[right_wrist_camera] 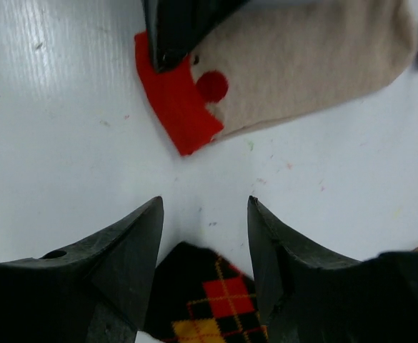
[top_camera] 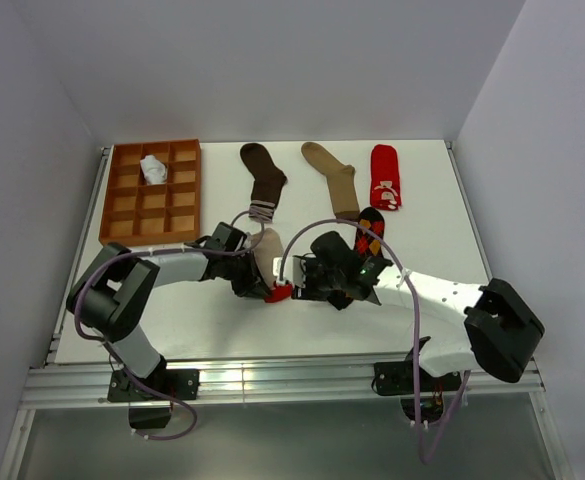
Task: Roll the socks
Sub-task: Roll the sock at the center of the board.
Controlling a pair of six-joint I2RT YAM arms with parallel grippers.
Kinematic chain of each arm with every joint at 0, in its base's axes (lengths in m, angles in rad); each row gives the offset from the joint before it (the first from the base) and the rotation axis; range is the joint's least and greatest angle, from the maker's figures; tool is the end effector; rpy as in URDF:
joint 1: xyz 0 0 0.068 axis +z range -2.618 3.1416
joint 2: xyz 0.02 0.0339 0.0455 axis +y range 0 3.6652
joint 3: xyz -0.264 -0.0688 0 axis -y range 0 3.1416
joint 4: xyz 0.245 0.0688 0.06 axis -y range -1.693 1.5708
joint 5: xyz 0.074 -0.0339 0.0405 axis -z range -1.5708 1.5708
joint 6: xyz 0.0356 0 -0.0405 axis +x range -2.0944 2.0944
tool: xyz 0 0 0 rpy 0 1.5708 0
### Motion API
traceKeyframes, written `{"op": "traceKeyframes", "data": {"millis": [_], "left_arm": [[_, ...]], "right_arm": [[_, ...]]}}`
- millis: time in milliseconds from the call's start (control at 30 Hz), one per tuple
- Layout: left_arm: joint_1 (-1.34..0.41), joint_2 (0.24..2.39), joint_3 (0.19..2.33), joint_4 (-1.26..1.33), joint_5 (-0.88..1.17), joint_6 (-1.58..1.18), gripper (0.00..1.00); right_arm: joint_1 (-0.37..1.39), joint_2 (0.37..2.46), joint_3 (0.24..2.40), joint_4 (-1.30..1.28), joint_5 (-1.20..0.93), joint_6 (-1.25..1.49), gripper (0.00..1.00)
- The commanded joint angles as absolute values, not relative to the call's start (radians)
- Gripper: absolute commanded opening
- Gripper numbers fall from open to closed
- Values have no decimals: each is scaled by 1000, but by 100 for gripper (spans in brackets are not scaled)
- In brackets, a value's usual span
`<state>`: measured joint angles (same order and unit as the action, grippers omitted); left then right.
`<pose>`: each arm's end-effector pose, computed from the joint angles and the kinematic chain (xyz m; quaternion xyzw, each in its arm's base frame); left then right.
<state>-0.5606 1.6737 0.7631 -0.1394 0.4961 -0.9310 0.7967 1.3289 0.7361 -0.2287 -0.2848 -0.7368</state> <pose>0.2427 -0.1724 0.1280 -0.1104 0.9323 -0.3436 0.0224 0.1796 0.1980 0.2035 -0.6765 0.6274 0.1429 0.3581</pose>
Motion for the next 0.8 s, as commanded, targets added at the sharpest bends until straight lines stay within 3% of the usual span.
{"op": "traceKeyframes", "data": {"millis": [0, 300, 767], "left_arm": [[-548, 1709, 785, -204, 543, -931, 0], [-545, 1752, 810, -229, 563, -917, 0], [-535, 1763, 815, -261, 581, -876, 0]], "right_arm": [[869, 1282, 677, -14, -207, -811, 58], [1045, 1292, 529, 190, -71, -968, 63], [1108, 1414, 469, 356, -3, -1094, 65]]}}
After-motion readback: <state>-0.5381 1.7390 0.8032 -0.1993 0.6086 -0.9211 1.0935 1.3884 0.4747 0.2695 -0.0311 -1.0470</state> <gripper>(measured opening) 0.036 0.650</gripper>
